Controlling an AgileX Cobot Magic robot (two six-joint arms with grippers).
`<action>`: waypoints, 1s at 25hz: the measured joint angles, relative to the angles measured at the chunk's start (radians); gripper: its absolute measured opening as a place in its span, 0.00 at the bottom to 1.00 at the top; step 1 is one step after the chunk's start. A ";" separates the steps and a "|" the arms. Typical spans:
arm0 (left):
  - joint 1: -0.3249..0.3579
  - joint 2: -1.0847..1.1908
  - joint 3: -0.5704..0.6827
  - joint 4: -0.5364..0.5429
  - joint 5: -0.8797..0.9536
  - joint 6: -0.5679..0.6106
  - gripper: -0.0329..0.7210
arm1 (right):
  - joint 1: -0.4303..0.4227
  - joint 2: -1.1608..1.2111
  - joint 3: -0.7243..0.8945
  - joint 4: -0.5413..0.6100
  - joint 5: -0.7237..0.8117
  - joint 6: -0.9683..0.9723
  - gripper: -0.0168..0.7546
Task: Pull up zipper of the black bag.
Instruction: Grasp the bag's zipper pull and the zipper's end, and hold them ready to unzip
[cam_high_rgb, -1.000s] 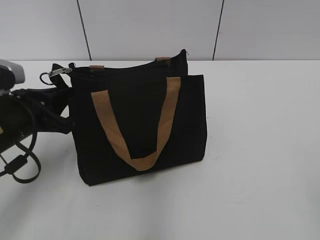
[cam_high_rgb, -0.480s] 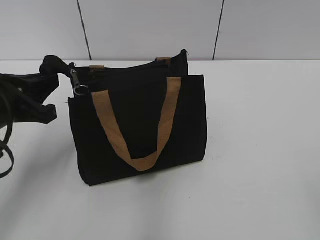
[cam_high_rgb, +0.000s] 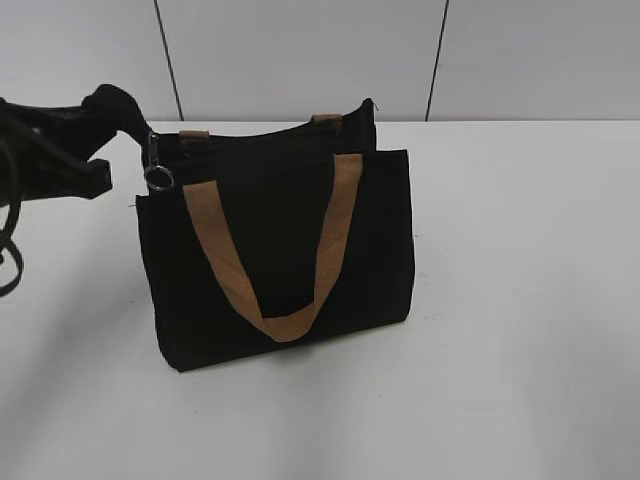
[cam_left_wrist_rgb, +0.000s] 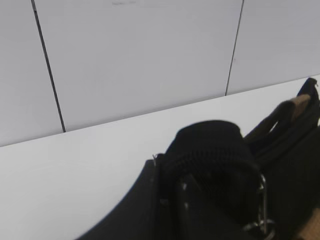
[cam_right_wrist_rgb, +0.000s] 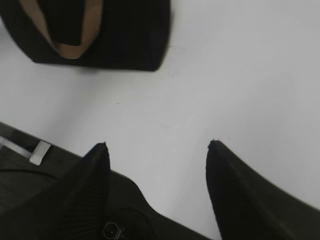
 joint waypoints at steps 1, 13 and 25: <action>0.000 -0.002 -0.023 0.000 0.028 -0.001 0.07 | 0.000 0.047 -0.008 0.048 -0.014 -0.065 0.63; 0.000 -0.026 -0.105 -0.002 0.234 -0.035 0.07 | 0.148 0.586 -0.139 0.522 -0.178 -0.615 0.63; -0.002 -0.059 -0.136 -0.041 0.337 -0.038 0.07 | 0.493 1.165 -0.428 0.569 -0.403 -0.878 0.63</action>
